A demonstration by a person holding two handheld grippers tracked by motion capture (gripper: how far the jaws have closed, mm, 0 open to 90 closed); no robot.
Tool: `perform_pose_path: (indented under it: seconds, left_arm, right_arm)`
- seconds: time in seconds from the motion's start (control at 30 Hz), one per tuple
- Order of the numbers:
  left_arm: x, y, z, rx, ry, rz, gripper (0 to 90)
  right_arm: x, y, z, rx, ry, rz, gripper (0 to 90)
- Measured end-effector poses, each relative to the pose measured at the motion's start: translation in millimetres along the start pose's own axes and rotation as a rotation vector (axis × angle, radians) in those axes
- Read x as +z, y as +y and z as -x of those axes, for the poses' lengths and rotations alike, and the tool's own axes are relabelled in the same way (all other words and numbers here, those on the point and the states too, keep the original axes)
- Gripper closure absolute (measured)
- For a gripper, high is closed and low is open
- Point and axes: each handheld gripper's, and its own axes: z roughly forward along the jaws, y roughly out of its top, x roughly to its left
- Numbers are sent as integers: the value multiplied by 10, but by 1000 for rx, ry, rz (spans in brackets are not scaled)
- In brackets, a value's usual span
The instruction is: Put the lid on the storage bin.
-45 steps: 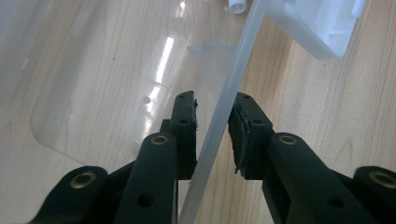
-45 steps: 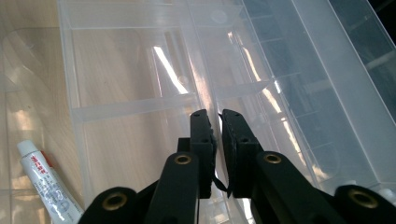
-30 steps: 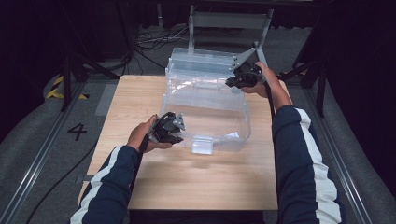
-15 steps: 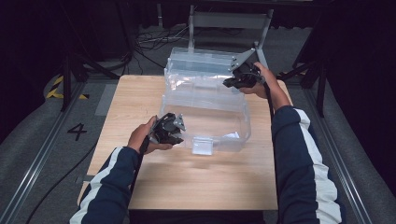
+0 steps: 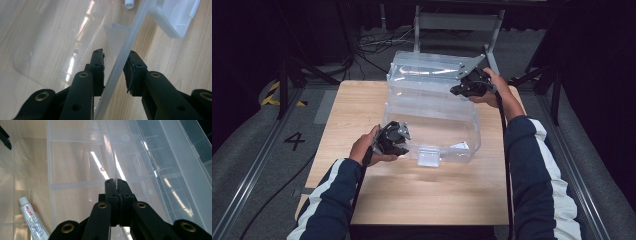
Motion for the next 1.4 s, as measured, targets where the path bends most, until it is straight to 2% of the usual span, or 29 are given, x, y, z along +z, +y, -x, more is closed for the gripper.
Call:
perform_pose_path:
  seconds: [0.47, 1.4]
  left_arm:
    - [4, -2, 11, 2, 12, 4, 704]
    - [8, -6, 58, -8, 38, 13, 687]
  right_arm:
    - [-39, 5, -70, -15, -3, 12, 890]
    - [-133, -9, -309, -51, 4, 42, 887]
